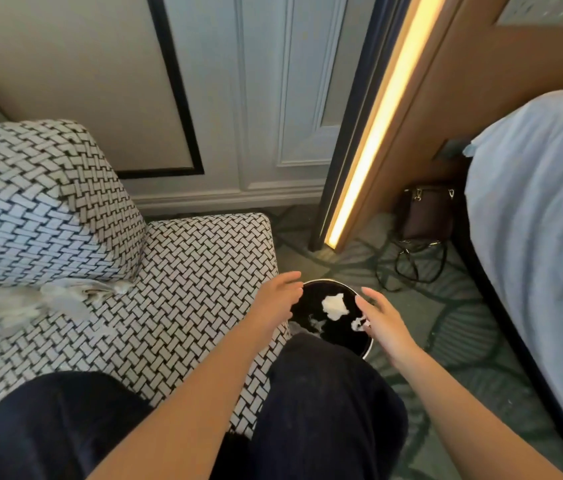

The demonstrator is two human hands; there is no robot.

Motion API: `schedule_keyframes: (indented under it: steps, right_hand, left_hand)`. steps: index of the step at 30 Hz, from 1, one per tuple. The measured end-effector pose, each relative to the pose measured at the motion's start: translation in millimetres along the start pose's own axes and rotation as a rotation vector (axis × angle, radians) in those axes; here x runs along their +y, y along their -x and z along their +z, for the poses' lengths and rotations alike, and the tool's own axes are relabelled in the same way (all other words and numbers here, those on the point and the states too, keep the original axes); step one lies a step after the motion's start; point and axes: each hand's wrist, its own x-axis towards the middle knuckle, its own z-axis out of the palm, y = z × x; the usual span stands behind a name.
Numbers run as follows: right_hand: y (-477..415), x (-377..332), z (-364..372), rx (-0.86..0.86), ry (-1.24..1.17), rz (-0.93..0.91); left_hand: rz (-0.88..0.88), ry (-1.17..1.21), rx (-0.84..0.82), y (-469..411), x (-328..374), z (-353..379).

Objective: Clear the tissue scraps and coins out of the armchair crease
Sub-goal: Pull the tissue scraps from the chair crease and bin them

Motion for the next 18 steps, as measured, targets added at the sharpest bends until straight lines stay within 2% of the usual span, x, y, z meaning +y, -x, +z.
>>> schedule_keyframes:
  steps: [6,12,15,18]
  right_hand:
    - [21.3,-20.8,13.9,-0.031,-0.027,-0.022]
    - [54.3,-57.0,44.5,-0.142,0.066,-0.195]
    - [66.9,-70.4,61.4,-0.095,0.178,-0.283]
    - [72.2,-80.4,71.4,0.033,0.108,-0.324]
  left_hand:
    - [0.064,-0.095,0.020,30.5,8.3,-19.5]
    - [0.181,-0.138,0.078,82.0,20.7,-53.6]
    - [0.245,-0.130,0.103,110.9,23.6,-77.1]
    - [0.294,-0.073,0.131,133.8,24.1,-99.8]
